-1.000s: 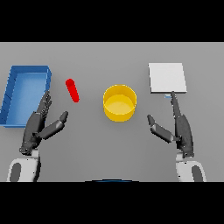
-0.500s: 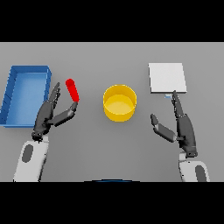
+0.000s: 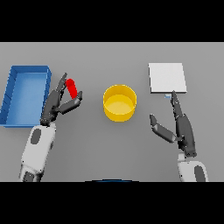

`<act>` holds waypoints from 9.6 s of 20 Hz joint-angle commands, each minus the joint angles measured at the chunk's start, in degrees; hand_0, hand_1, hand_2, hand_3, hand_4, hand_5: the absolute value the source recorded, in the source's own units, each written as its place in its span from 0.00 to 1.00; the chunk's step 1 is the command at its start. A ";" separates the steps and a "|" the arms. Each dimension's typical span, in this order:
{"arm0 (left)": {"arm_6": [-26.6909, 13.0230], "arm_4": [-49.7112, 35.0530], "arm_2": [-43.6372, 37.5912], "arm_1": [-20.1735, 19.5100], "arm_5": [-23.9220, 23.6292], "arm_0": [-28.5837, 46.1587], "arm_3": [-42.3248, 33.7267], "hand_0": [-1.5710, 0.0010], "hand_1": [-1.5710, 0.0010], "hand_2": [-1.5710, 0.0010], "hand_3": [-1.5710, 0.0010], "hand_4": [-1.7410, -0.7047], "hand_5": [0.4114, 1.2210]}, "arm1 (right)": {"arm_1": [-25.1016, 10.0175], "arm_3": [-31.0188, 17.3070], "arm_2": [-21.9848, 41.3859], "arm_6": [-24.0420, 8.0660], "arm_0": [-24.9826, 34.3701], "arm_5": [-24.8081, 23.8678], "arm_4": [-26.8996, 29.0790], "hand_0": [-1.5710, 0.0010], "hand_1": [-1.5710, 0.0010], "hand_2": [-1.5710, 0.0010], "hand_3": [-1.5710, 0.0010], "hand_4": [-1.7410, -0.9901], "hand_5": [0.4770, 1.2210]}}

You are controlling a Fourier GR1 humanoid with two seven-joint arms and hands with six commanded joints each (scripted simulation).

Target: Pick up the red beaker and tilt it to pour out 1 green nut into yellow bowl. Pick up the yellow bowl and place it on the metallic measuring scale.

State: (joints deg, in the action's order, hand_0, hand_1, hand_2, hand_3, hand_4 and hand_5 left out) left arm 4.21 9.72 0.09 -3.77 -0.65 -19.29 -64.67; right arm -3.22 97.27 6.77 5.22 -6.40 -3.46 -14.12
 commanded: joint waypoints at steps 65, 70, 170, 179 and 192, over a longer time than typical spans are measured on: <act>-15.68 38.77 43.43 -14.43 11.76 -35.95 6.97 0.00 0.00 0.00 0.19 0.04 0.99 | 0.77 1.62 0.28 0.93 -2.55 0.18 0.41 1.00 1.00 1.00 1.00 0.60 0.27; -11.40 43.55 51.38 -13.23 14.26 -41.09 12.33 0.00 0.00 0.00 0.06 0.01 1.00 | 1.76 0.86 -0.51 -0.02 -1.86 0.21 2.22 1.00 1.00 1.00 1.00 0.60 0.23; -32.86 -25.44 36.42 -48.23 -16.56 -14.08 -4.55 1.00 1.00 1.00 1.00 0.91 0.37 | -17.38 -6.71 13.87 -2.45 21.37 14.30 -22.53 1.00 1.00 1.00 1.00 0.62 0.26; -32.87 -25.10 36.94 -48.13 -16.12 -14.49 -4.37 1.00 1.00 1.00 1.00 0.91 0.38 | -18.45 -17.10 21.24 1.81 33.88 22.42 -27.36 1.00 1.00 1.00 1.00 0.62 0.27; -31.73 -25.48 36.45 -48.53 -15.57 -14.75 -4.23 1.00 1.00 1.00 1.00 0.91 0.40 | -15.34 -28.81 27.54 4.29 41.75 29.03 -29.87 1.00 1.00 1.00 1.00 0.59 0.26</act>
State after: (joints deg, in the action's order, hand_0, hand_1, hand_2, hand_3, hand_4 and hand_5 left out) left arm -27.47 -15.77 36.54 -52.29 -16.21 -34.03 -68.90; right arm -18.54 68.45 34.31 9.46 35.34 25.57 -44.00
